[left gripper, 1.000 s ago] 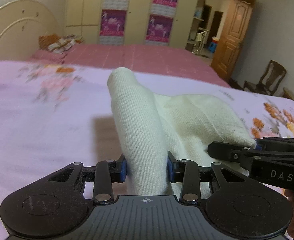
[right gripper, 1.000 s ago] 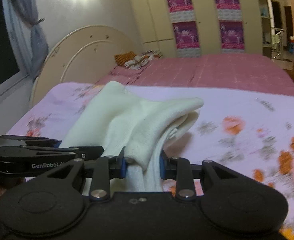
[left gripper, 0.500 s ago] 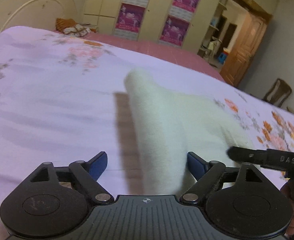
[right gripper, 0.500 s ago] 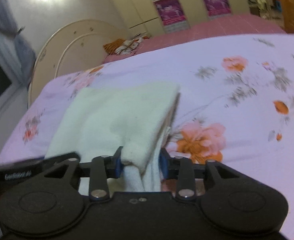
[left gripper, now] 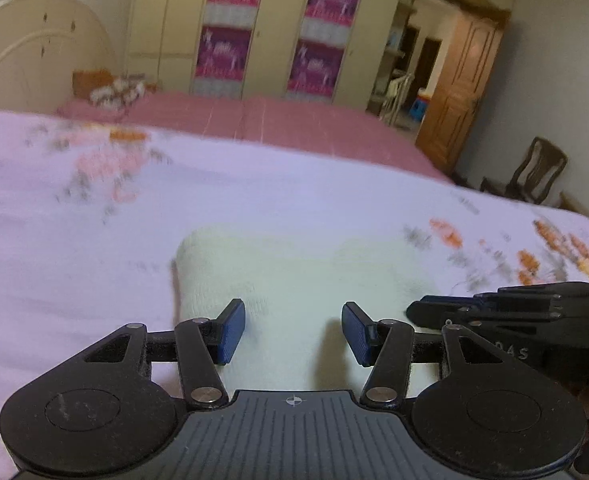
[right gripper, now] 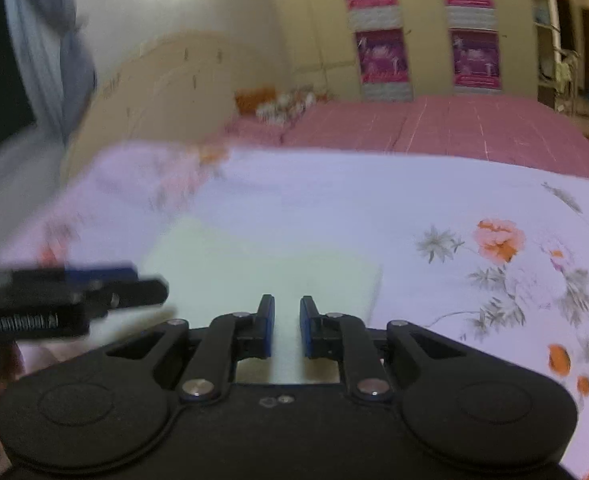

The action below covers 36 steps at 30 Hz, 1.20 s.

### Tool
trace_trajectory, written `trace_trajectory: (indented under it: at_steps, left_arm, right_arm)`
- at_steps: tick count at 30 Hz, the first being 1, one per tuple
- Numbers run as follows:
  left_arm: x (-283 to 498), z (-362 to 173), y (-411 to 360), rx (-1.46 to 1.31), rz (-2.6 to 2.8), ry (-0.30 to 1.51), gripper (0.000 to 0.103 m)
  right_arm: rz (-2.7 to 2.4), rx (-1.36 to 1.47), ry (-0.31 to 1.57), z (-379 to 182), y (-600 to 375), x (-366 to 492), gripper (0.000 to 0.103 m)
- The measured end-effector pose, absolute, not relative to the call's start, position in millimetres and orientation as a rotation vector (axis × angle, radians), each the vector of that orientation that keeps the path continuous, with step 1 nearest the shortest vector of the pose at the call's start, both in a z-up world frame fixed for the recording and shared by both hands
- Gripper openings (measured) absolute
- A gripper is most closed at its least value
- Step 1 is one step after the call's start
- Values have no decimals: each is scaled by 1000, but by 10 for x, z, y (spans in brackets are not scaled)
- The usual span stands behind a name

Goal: Fold small clothes

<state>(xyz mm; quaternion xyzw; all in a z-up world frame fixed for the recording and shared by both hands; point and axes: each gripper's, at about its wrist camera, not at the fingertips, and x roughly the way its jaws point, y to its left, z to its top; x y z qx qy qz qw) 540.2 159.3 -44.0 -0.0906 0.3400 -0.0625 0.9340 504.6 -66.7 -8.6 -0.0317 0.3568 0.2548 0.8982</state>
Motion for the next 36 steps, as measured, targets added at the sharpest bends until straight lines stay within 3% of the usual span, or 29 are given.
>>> trace_trajectory:
  at_steps: [8, 10, 19, 24, 26, 29, 33, 36]
  left_arm:
    - [5142, -320, 1572, -195, -123, 658, 54]
    - [4866, -265, 1580, -217, -109, 618, 54]
    - [3914, -554, 1526, -223, 2, 661, 54]
    - [3742, -676, 1462, -217, 12, 710, 54]
    - [3699, -660, 1436, -207, 24, 716, 54]
    - [3601, -576, 1423, -198, 35, 700, 54]
    - [3532, -588, 1458, -213, 53, 710, 54]
    - [3533, -657, 1454, -219, 63, 730, 54]
  right_arm:
    - [513, -77, 753, -114, -741, 5078, 9]
    - [525, -54, 725, 8, -808, 4940, 16]
    - [597, -68, 704, 17, -997, 3980, 19]
    - [528, -115, 786, -224, -1023, 3851, 19]
    - [494, -80, 799, -257, -1099, 3835, 25]
    - [492, -19, 810, -148, -1156, 3765, 21]
    - [544, 40, 841, -134, -1195, 3681, 29]
    - [561, -16, 870, -257, -1111, 3660, 25]
